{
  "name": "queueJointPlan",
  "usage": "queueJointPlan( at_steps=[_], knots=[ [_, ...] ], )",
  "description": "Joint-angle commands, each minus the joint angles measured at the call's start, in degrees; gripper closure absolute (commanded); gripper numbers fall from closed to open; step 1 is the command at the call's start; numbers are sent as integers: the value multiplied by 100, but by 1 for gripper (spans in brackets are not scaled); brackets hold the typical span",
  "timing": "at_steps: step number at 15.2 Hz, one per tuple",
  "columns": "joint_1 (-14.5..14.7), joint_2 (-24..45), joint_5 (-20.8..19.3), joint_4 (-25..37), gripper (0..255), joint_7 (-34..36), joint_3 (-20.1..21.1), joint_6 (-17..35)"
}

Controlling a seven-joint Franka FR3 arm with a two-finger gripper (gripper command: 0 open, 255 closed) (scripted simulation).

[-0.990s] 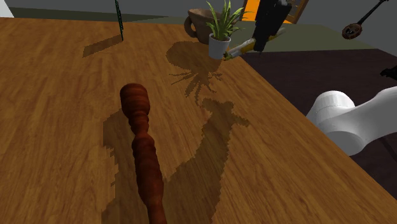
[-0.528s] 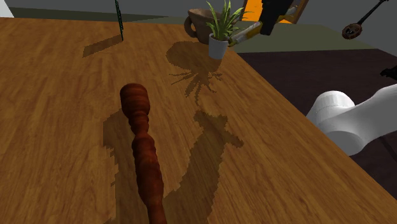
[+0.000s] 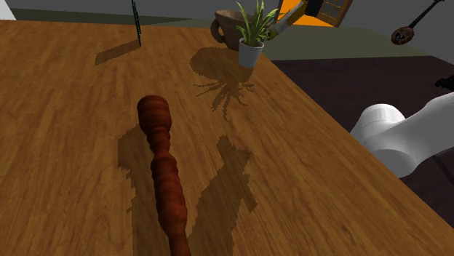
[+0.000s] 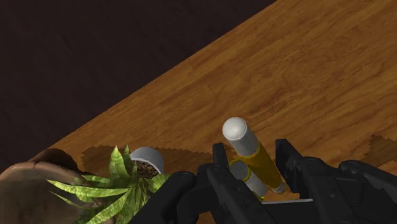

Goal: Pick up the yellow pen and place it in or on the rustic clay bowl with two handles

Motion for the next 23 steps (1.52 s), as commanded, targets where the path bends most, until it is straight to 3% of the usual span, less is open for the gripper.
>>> queueJointPlan(
  at_steps=[1, 10, 18, 23],
  knots=[
    [-49, 215, -103, 179, 255, -167, -117, 19],
    [-327, 1556, -518, 1340, 255, -1055, -697, 167],
    [-617, 3146, -653, 3151, 255, -1786, -1108, -49],
    [-620, 2828, -651, 2319, 255, -1780, -1107, 463]
  ],
)
